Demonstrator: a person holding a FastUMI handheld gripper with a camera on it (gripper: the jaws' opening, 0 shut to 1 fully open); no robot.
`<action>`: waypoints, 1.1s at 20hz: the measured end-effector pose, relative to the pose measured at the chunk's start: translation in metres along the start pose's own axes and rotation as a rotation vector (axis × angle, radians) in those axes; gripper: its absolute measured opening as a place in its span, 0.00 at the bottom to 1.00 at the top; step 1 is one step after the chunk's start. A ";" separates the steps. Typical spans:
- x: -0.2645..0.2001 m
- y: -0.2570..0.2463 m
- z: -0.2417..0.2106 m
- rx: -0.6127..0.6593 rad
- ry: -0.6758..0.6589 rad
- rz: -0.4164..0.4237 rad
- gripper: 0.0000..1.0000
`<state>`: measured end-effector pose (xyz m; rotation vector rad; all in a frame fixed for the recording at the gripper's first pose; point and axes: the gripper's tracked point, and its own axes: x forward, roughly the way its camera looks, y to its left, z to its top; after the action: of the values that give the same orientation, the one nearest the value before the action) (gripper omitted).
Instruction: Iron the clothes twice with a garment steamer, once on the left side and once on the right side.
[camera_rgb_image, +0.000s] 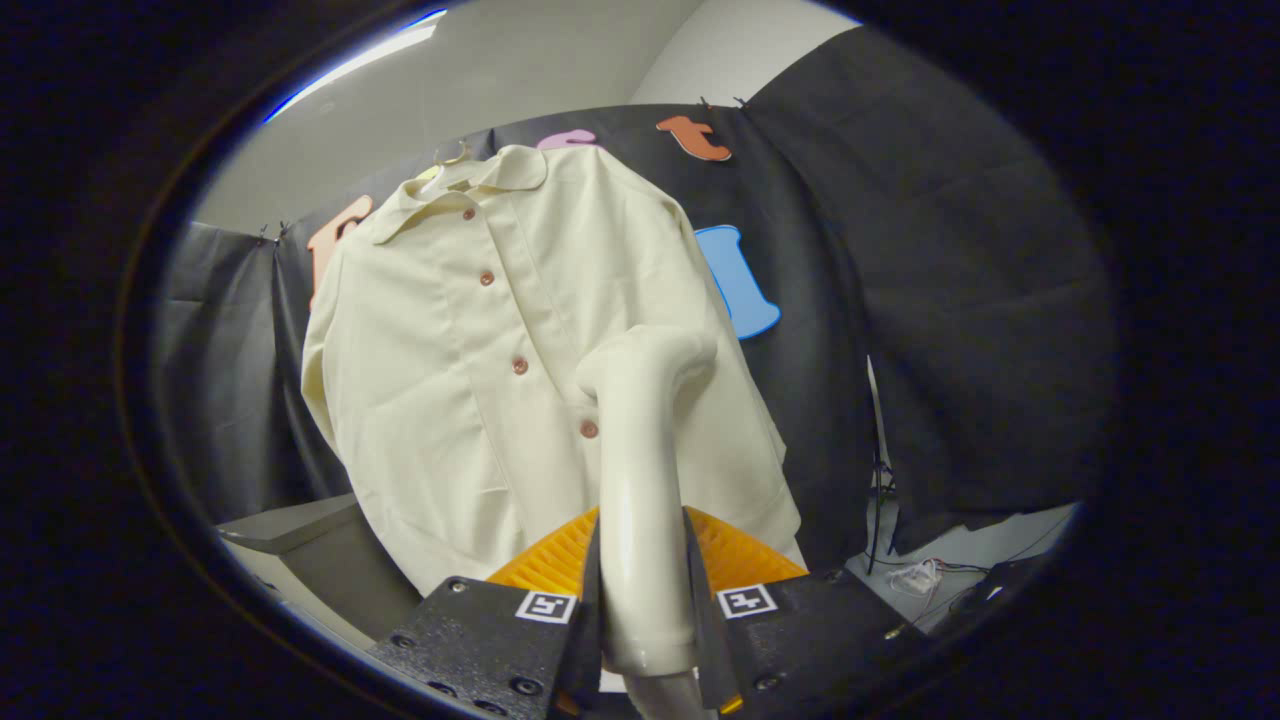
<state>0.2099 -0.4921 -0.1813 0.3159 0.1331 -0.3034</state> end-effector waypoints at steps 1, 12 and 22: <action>0.000 -0.002 -0.006 0.000 0.008 -0.004 0.37; -0.022 -0.030 -0.068 0.040 0.110 -0.055 0.37; -0.067 -0.039 -0.093 0.087 0.140 -0.116 0.37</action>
<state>0.1270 -0.4789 -0.2682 0.4170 0.2768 -0.4029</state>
